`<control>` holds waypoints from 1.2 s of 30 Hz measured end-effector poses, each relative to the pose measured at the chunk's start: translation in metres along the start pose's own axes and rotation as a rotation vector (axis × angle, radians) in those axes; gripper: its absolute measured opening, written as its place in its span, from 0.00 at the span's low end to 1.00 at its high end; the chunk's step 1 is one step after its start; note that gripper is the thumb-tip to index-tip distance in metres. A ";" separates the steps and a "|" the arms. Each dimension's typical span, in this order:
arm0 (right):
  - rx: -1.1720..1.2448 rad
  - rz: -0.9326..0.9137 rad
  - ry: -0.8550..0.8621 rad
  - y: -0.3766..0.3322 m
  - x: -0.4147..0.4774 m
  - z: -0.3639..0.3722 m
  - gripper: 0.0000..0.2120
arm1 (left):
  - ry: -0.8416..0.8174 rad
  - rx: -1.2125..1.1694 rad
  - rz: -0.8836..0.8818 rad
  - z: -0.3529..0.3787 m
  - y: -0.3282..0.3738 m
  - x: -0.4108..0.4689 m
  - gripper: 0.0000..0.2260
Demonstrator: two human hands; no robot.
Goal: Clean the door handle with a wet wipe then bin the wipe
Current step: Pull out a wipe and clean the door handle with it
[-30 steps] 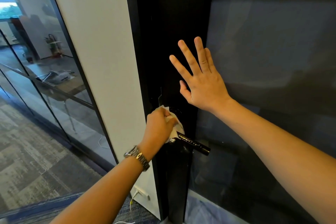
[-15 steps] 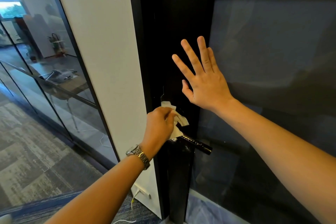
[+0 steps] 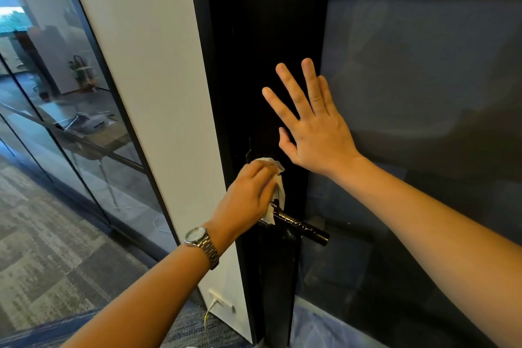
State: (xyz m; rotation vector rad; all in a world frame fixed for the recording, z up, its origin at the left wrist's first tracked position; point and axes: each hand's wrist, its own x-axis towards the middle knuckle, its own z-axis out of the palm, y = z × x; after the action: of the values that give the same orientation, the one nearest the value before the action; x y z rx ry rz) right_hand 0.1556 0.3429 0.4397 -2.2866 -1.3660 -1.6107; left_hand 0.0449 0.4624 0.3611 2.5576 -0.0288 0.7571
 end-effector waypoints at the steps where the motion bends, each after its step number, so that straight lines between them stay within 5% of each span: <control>1: -0.002 0.000 0.003 0.000 0.000 0.000 0.30 | -0.033 0.054 0.058 -0.001 -0.002 0.000 0.14; 7: 0.007 -0.004 0.004 0.000 -0.001 0.000 0.30 | -0.164 0.301 0.410 -0.007 -0.005 0.011 0.17; 12: 0.020 0.003 -0.004 -0.001 0.000 0.000 0.30 | 0.042 0.178 0.103 0.006 0.009 0.007 0.13; 16: 0.010 0.001 -0.002 -0.001 -0.001 0.000 0.30 | -0.088 0.196 0.274 0.008 0.009 0.003 0.15; 18: 0.029 0.001 -0.004 -0.001 0.000 0.000 0.30 | -0.019 0.037 0.053 0.009 0.003 -0.001 0.14; 22: 0.038 0.006 -0.008 -0.001 0.000 0.000 0.30 | -0.002 -0.570 -0.764 0.021 0.006 -0.005 0.23; 25: 0.035 0.007 -0.014 -0.001 -0.001 0.000 0.30 | 0.032 -0.940 -1.002 0.027 0.004 -0.002 0.22; 27: 0.033 0.010 -0.011 -0.001 -0.001 0.000 0.30 | 0.058 -0.851 -0.966 0.026 0.005 0.001 0.23; 30: 0.031 0.011 0.002 -0.002 0.000 0.001 0.30 | 0.139 -0.363 -0.646 0.018 0.008 0.001 0.22; 34: 0.003 0.016 -0.009 -0.002 -0.001 0.001 0.30 | 0.097 -0.108 -0.266 0.013 0.013 0.005 0.15; 36: 0.009 0.011 -0.012 -0.002 -0.001 0.001 0.30 | 0.111 -0.106 -0.276 0.016 0.012 0.008 0.14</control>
State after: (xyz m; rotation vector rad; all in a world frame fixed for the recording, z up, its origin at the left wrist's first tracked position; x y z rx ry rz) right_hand 0.1547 0.3443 0.4376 -2.2981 -1.3572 -1.5876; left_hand 0.0578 0.4458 0.3584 2.3513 0.3052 0.7653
